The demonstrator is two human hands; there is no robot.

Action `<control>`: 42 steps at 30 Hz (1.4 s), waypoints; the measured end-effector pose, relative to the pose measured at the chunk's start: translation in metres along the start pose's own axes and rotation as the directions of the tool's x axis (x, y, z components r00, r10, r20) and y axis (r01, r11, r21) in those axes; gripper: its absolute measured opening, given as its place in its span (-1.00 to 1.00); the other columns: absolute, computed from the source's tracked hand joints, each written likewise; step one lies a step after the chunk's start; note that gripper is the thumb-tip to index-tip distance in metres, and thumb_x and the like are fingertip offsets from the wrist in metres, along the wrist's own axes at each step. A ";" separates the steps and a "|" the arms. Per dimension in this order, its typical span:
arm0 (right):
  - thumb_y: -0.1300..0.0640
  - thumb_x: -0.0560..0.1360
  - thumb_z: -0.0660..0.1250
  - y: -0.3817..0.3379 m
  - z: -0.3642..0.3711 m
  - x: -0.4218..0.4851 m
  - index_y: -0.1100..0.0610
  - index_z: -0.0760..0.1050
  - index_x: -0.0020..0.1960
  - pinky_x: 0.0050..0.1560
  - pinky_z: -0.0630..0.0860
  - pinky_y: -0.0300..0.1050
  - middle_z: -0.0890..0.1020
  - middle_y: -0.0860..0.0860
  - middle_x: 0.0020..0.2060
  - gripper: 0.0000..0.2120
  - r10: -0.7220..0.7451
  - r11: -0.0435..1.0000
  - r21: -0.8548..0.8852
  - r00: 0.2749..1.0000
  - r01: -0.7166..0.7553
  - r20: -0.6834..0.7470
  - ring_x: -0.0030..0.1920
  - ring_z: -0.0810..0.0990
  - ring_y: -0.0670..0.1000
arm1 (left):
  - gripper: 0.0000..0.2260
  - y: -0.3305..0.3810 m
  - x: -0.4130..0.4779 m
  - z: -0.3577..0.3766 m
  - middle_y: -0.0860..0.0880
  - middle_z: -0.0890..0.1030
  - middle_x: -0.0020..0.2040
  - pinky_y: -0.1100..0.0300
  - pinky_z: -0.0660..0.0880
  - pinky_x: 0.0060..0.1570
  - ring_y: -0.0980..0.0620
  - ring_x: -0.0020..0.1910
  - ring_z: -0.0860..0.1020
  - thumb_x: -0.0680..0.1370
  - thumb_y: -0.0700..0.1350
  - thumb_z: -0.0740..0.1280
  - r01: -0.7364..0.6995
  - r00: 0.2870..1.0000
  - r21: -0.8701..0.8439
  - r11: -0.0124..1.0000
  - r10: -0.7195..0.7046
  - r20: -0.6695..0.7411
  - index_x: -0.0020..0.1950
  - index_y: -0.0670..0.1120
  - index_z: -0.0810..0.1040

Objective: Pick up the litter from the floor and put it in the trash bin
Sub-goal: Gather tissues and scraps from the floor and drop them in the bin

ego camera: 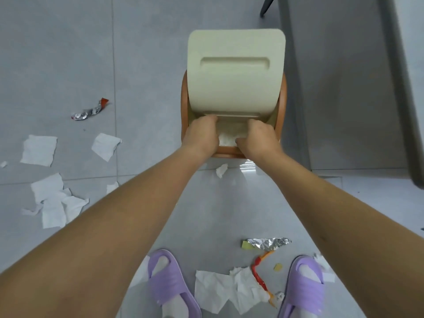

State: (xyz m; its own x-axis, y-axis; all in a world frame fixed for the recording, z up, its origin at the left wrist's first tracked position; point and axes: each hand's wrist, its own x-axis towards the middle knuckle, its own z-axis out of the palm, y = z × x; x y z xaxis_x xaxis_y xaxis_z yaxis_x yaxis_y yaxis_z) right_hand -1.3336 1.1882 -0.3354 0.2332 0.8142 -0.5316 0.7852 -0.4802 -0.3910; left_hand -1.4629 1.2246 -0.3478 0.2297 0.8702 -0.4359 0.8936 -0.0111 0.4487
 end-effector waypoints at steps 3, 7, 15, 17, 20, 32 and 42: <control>0.19 0.49 0.25 0.007 0.001 -0.015 0.20 0.46 0.23 0.10 0.43 -0.05 0.54 0.16 0.18 -0.68 -0.113 0.989 0.083 0.989 0.121 -0.094 0.17 0.50 0.16 | -0.71 -0.004 -0.018 -0.006 -0.17 0.56 0.17 0.07 0.46 0.12 -0.16 0.15 0.51 0.52 -0.24 0.22 -0.034 0.997 -0.050 0.998 0.030 -0.071 0.24 -0.17 0.47; 0.18 0.52 0.24 0.027 0.006 -0.038 0.09 0.43 0.27 0.16 0.42 -0.15 0.53 0.04 0.20 -0.68 -0.210 0.953 0.181 0.960 0.244 -0.187 0.18 0.50 0.04 | -0.66 -0.016 -0.046 -0.006 -0.15 0.53 0.24 0.12 0.40 0.20 -0.11 0.20 0.48 0.54 -0.23 0.22 -0.060 0.990 -0.131 0.990 0.042 -0.136 0.32 -0.14 0.42; 0.21 0.51 0.25 0.074 0.021 -0.119 0.04 0.39 0.30 0.12 0.40 -0.18 0.52 0.02 0.23 -0.63 -0.251 0.946 0.156 0.948 0.283 -0.195 0.18 0.51 0.02 | -0.65 -0.014 -0.116 -0.001 -0.09 0.50 0.28 0.32 0.31 0.14 -0.04 0.23 0.47 0.53 -0.21 0.25 -0.089 0.993 -0.246 0.965 0.068 -0.093 0.33 -0.11 0.42; 0.14 0.51 0.27 0.087 0.020 -0.151 0.00 0.34 0.34 0.15 0.47 -0.12 0.49 0.01 0.26 -0.59 -0.205 0.961 0.160 0.970 0.225 -0.131 0.18 0.52 0.01 | -0.64 -0.005 -0.143 0.004 -0.09 0.50 0.27 0.38 0.27 0.10 -0.01 0.23 0.47 0.53 -0.19 0.27 -0.109 0.994 -0.240 0.965 0.105 -0.028 0.33 -0.10 0.41; 0.09 0.51 0.28 0.110 0.012 -0.209 -0.05 0.27 0.37 0.11 0.54 -0.10 0.47 -0.01 0.26 -0.55 -0.046 0.971 0.232 0.995 0.066 -0.092 0.15 0.54 -0.06 | -0.59 0.013 -0.185 0.010 -0.07 0.44 0.33 0.36 0.26 0.19 0.02 0.28 0.43 0.53 -0.13 0.28 -0.131 0.976 -0.217 0.967 0.164 0.144 0.38 -0.07 0.35; 0.06 0.49 0.31 0.262 -0.028 -0.444 -0.06 0.20 0.40 0.01 0.55 -0.05 0.47 -0.01 0.17 -0.47 0.456 0.795 0.503 0.881 -0.339 -0.128 -0.01 0.52 -0.09 | -0.39 0.140 -0.307 0.048 -0.07 0.40 0.38 0.21 0.35 0.19 -0.02 0.30 0.43 0.47 0.02 0.35 -0.231 0.887 0.002 0.973 0.210 0.411 0.46 0.03 0.18; 0.05 0.48 0.33 0.468 -0.066 -0.599 -0.03 0.21 0.40 -0.05 0.46 -0.18 0.45 -0.01 0.14 -0.46 0.553 0.709 0.579 0.827 -0.403 -0.101 -0.04 0.52 -0.10 | -0.42 0.294 -0.454 0.183 -0.07 0.47 0.27 0.14 0.44 0.10 -0.01 0.14 0.48 0.44 -0.07 0.40 -0.152 0.903 -0.026 0.988 0.149 0.404 0.41 -0.03 0.26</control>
State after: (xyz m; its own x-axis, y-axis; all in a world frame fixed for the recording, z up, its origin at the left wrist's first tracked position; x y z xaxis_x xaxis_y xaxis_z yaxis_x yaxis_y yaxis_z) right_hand -1.0680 0.4973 -0.1506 0.6848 0.4412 -0.5800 0.1307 -0.8574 -0.4978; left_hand -1.2335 0.7358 -0.1605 0.4964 0.5848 -0.6415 0.8381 -0.1305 0.5296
